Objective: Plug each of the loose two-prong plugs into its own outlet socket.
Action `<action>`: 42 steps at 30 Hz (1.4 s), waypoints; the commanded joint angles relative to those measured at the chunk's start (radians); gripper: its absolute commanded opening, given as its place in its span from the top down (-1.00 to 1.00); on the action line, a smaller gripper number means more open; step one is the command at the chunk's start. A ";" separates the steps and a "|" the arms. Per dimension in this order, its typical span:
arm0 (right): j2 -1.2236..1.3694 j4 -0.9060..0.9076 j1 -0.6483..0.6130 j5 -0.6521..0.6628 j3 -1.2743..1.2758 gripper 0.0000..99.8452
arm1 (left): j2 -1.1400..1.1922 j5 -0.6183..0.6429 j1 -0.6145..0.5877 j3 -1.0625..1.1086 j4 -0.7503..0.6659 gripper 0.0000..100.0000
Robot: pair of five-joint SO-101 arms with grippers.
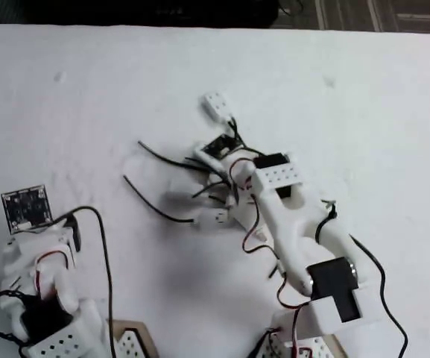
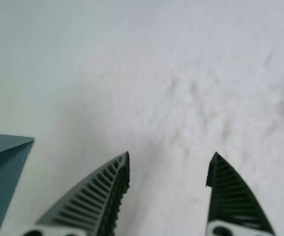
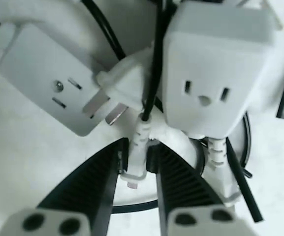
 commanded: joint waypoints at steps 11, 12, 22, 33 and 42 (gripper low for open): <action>-0.140 0.170 -0.065 0.068 0.002 0.96 | -0.007 0.003 0.067 -0.012 -0.008 0.48; -0.125 0.163 -0.065 0.069 0.005 0.96 | -0.007 0.003 0.067 -0.012 -0.008 0.48; 0.093 0.091 -0.067 0.068 -0.002 0.90 | -0.007 0.003 0.065 -0.012 -0.008 0.48; 0.087 0.099 -0.068 0.068 0.002 0.97 | -0.007 0.003 0.065 -0.012 -0.008 0.48; -0.294 0.278 -0.091 0.061 0.003 0.97 | -0.007 0.012 0.067 -0.014 -0.057 0.48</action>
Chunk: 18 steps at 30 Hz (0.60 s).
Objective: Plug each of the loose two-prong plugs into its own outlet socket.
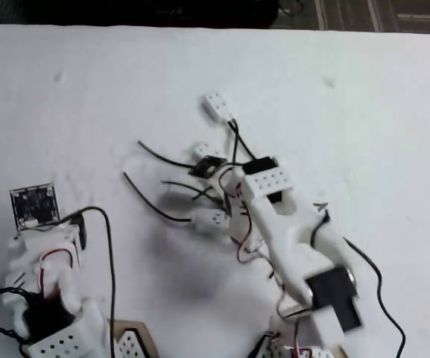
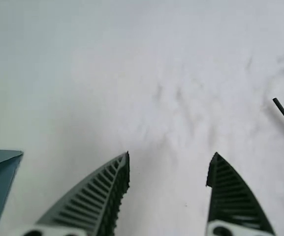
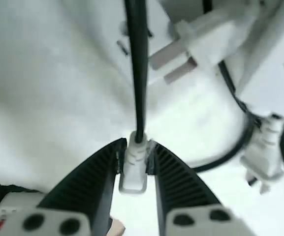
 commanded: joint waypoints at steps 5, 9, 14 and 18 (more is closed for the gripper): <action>-0.463 0.143 -0.013 -0.002 -0.006 0.97 | -0.005 0.012 0.054 -0.017 -0.075 0.48; -0.671 0.165 -0.025 -0.017 0.000 0.97 | -0.005 0.014 0.162 -0.083 -0.046 0.49; -0.875 0.157 -0.130 -0.100 0.043 0.97 | -0.005 0.094 0.282 -0.199 -0.031 0.48; -0.997 0.127 -0.219 -0.163 0.064 0.97 | -0.005 0.247 0.377 -0.272 -0.032 0.48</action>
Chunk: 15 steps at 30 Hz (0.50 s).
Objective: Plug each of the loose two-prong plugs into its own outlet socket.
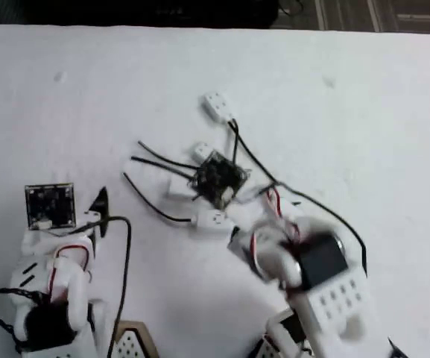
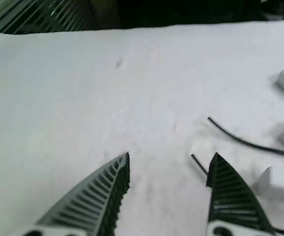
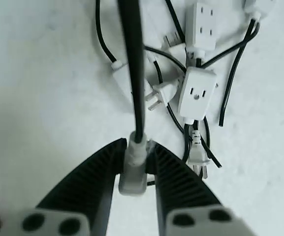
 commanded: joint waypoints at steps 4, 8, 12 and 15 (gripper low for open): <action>-0.145 -0.099 -0.108 -0.055 0.038 0.97 | -0.002 0.261 0.194 -0.127 -0.003 0.48; -0.182 -0.154 -0.162 -0.055 0.078 0.97 | -0.002 0.305 0.236 -0.138 -0.002 0.49; -0.219 -0.202 -0.185 -0.057 0.084 0.97 | -0.002 0.307 0.239 -0.170 0.006 0.56; -0.255 -0.226 -0.213 -0.057 0.084 0.97 | -0.002 0.302 0.239 -0.238 0.051 0.93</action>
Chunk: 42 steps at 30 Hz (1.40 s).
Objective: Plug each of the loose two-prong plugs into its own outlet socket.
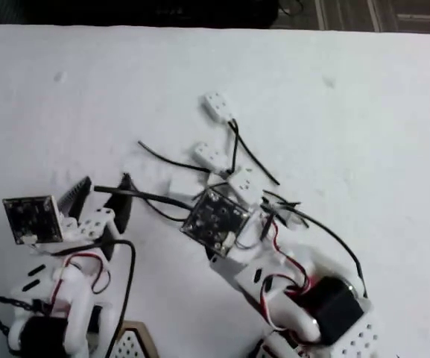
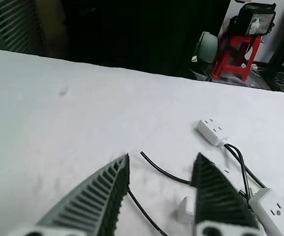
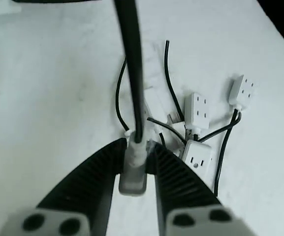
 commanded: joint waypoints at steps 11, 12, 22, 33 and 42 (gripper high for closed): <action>-0.073 -0.064 -0.202 -0.011 0.003 0.97 | 0.007 -0.072 0.081 -0.187 0.167 0.96; -0.073 -0.082 -0.202 -0.011 0.014 0.97 | 0.007 -0.083 0.108 -0.187 0.169 0.96; -0.073 -0.223 -0.203 -0.051 0.135 0.97 | 0.007 -0.172 0.412 -0.195 0.226 0.96; -0.071 -0.255 -0.205 -0.052 0.190 0.97 | 0.007 -0.281 0.664 -0.186 0.273 0.96; -0.071 -0.255 -0.222 -0.044 0.218 0.97 | 0.007 -0.281 0.717 -0.186 0.272 0.96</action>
